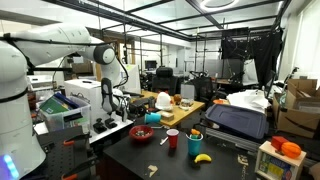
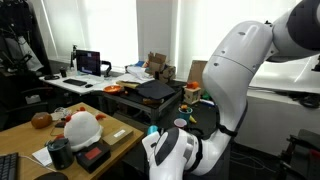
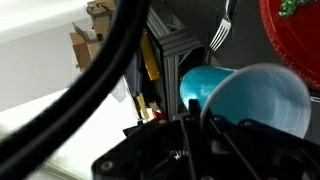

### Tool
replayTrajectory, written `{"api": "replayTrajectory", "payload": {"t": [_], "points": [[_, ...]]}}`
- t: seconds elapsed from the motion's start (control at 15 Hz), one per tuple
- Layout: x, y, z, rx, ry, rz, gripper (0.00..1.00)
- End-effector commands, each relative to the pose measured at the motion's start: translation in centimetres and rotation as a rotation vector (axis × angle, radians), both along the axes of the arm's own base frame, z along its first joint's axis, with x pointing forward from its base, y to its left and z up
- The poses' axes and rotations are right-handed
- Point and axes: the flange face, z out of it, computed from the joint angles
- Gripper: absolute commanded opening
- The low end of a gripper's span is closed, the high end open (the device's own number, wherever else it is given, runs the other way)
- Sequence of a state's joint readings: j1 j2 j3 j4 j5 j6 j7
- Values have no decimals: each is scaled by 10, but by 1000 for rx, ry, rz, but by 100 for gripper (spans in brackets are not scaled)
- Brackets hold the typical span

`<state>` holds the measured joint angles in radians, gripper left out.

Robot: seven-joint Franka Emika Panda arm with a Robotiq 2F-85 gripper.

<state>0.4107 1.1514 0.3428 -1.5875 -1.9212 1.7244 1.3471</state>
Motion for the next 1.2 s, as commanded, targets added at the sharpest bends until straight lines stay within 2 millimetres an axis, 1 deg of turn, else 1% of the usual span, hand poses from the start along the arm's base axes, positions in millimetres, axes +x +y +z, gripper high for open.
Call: {"api": "replayTrajectory", "payload": {"t": [0.0, 0.47, 0.53, 1.13], "points": [[5, -2, 3, 19, -34, -37, 1], [9, -10, 5, 19, -124, -108, 1], [7, -11, 2, 17, -77, -67, 4], [8, -11, 4, 22, -99, -84, 4]]}}
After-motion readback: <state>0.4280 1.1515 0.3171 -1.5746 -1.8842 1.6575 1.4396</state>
